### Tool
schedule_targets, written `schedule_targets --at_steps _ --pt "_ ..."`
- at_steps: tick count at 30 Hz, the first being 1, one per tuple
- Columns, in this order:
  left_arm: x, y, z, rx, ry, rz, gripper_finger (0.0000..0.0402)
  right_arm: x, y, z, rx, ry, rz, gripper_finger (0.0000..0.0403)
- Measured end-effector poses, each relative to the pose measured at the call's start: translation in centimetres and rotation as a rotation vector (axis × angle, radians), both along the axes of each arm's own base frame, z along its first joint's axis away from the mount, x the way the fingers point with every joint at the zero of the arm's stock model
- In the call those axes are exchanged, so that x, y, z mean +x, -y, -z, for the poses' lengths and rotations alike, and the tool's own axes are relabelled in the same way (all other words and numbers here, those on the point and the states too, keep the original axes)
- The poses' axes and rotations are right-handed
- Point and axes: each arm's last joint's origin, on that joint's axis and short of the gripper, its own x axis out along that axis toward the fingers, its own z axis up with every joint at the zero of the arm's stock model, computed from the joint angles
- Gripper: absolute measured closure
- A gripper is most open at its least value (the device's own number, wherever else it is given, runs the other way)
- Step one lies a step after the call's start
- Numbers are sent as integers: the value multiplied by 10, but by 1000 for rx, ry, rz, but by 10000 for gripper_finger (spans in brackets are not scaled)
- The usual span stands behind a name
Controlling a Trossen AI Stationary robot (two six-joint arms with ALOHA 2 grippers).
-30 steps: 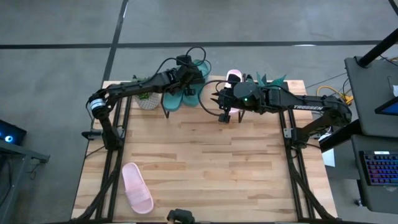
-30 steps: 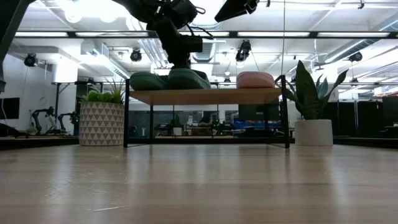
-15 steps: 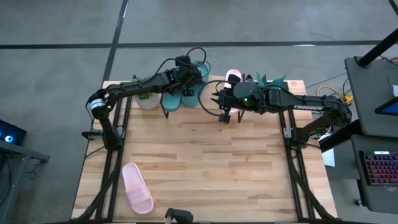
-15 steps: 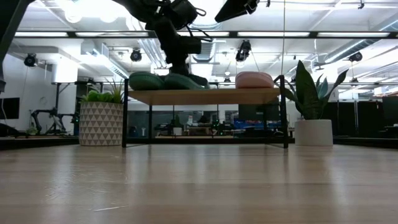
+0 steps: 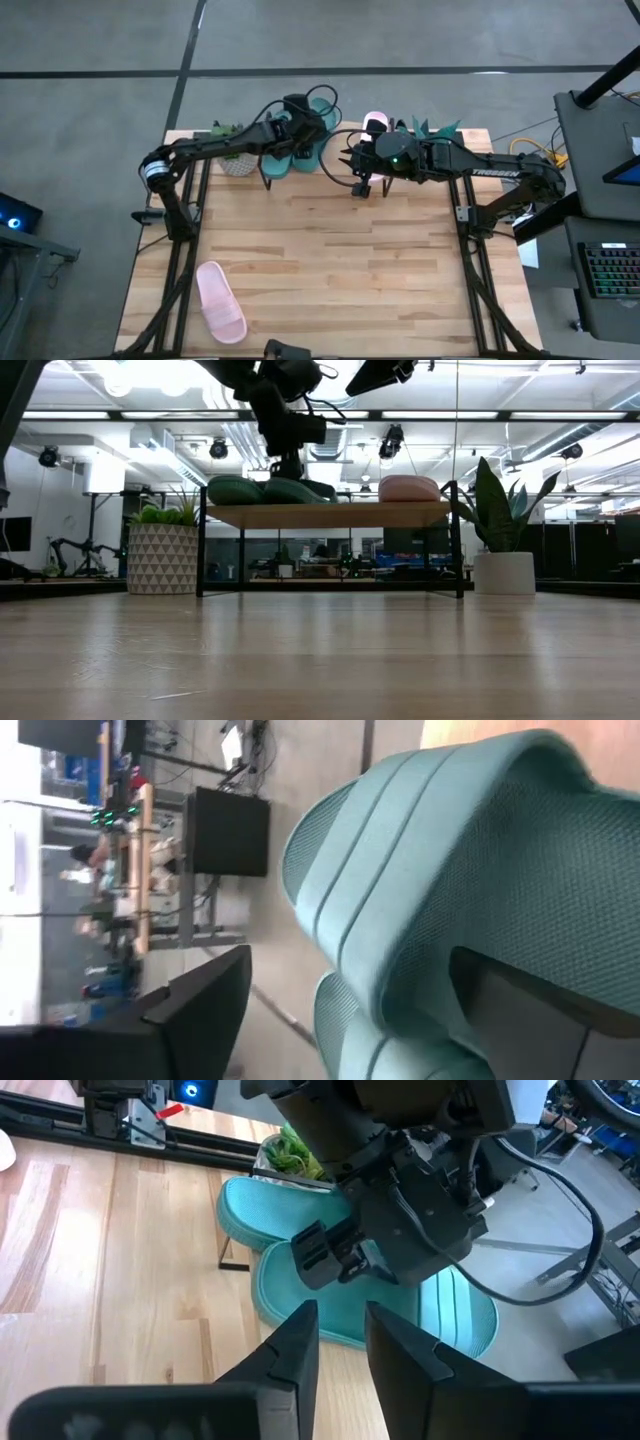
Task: Pick and place slides into the shelf
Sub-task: Put the pink slide on the shelf
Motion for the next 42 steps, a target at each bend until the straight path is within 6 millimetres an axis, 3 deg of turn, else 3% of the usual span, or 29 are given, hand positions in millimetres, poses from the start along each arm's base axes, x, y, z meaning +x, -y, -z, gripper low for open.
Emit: schedule_targets --at_steps 26,35,42 --pt "12 26 6 -94 35 125 65 0 0 0 0 0 0 335" --pt "-17 44 -37 -17 92 92 65 0 0 0 0 -1 1 328" --pt "-63 89 -63 -255 182 128 65 -2 0 -1 -1 4 0 335"
